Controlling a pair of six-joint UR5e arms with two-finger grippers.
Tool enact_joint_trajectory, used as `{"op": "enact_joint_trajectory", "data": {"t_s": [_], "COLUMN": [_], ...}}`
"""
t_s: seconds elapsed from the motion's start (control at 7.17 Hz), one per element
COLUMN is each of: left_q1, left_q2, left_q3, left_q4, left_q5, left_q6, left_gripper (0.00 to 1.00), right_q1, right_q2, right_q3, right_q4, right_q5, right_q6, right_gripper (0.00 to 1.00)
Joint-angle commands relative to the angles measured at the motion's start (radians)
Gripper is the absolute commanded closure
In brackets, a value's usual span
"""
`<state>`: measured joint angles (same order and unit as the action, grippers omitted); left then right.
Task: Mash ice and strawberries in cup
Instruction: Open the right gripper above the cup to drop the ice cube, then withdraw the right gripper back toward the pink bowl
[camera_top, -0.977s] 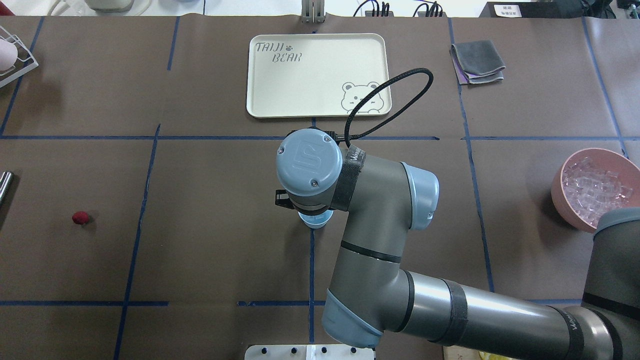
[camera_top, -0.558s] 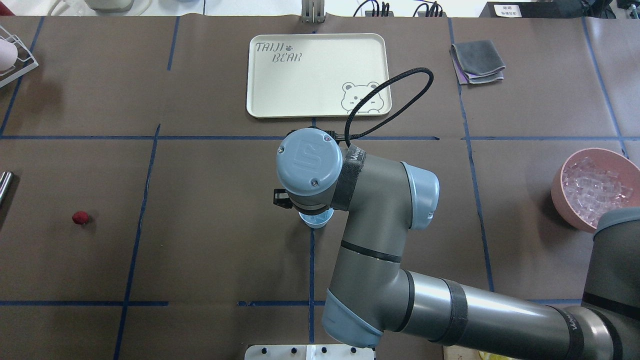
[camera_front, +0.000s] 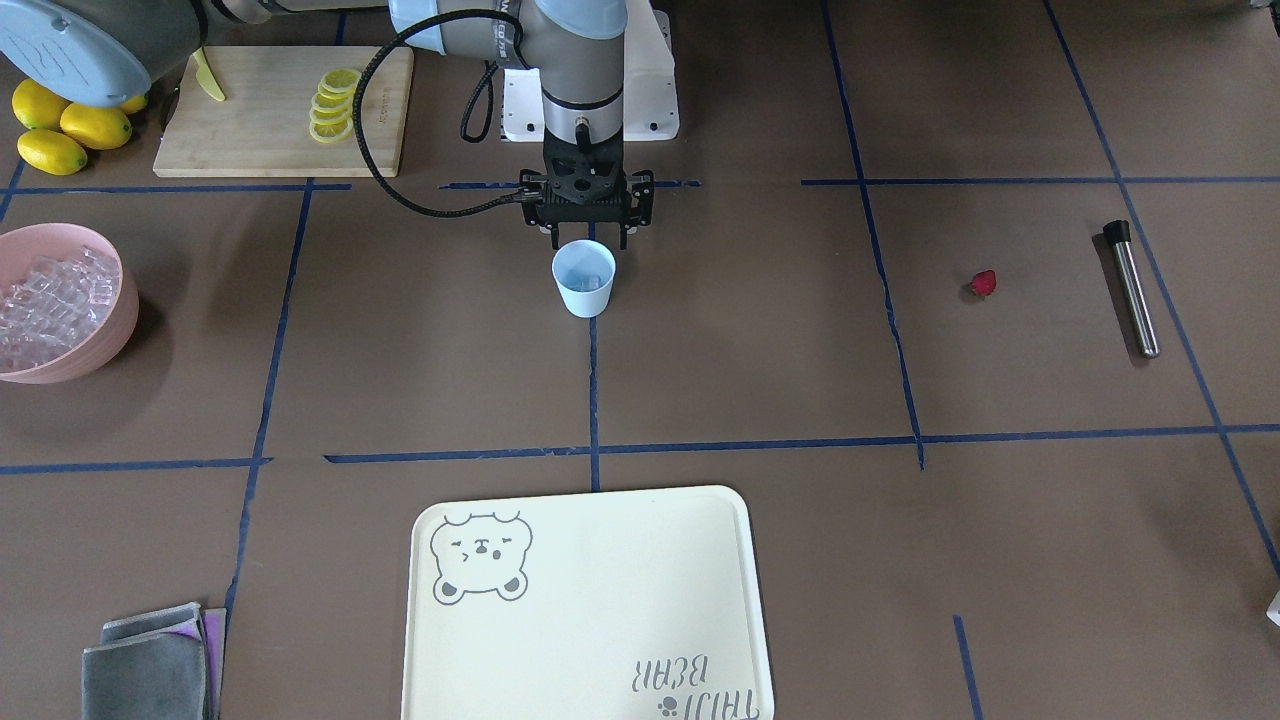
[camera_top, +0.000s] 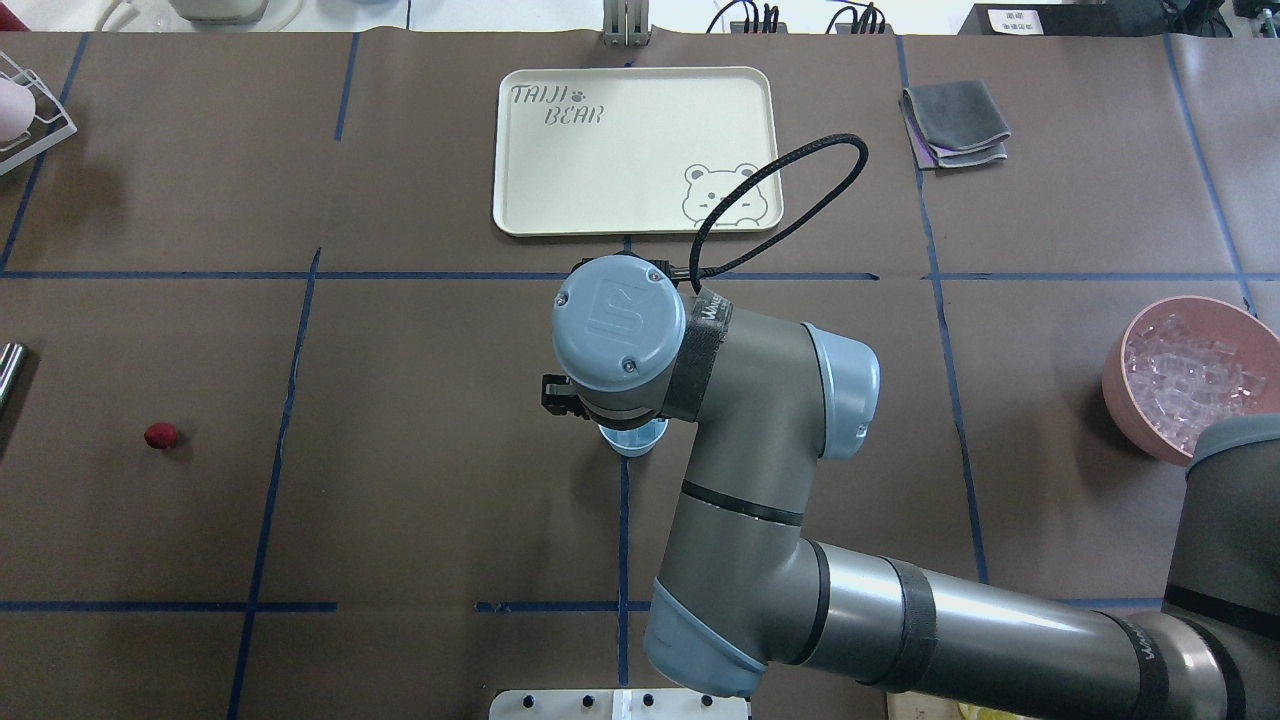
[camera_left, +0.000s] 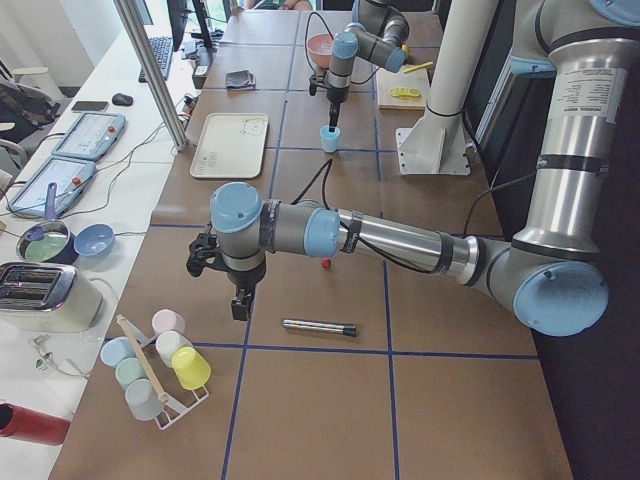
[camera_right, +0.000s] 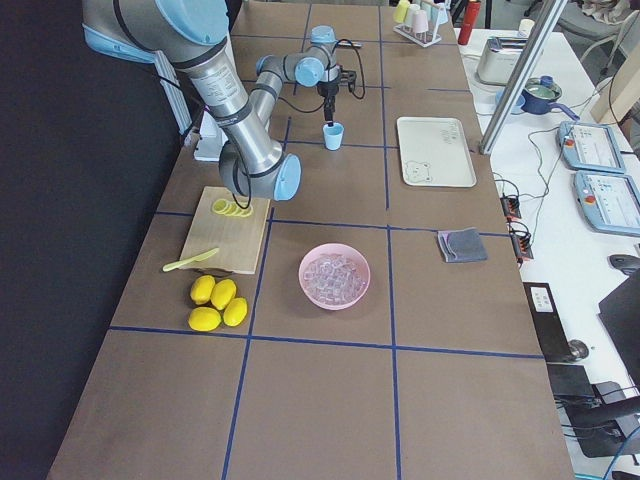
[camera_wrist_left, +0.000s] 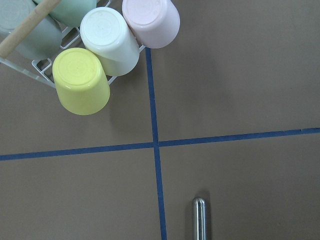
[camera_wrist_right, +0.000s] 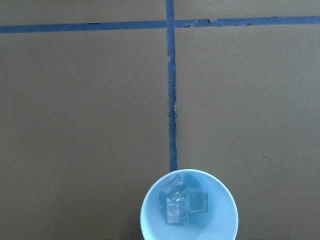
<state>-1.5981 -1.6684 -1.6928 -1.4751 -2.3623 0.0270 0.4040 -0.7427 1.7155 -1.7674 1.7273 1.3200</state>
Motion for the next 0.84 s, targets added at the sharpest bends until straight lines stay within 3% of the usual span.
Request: {"op": "enact_joint_trajectory", "data": {"t_s": [0.0,0.42,0.7], "left_q1": [0.001,0.065,0.156], "left_q2": [-0.001,0.001,0.056], "left_q3": [-0.001,-0.013,-0.036], "left_q4": [0.001,-0.052,-0.246], "left_q5": [0.002,0.005,0.009], "left_q6": [-0.001,-0.062,-0.306], "left_gripper": [0.00,0.00,0.00], "right_q1": [0.007,0.103,0.232], "right_q2": [0.005,-0.009,-0.094], "right_q3": [0.024,0.094,0.157], "right_q4": [-0.001,-0.070,-0.092], "right_q5": [0.000,0.020,0.088], "right_q6": [0.011,-0.021,-0.125], "right_gripper": [0.01,0.01,0.01]}}
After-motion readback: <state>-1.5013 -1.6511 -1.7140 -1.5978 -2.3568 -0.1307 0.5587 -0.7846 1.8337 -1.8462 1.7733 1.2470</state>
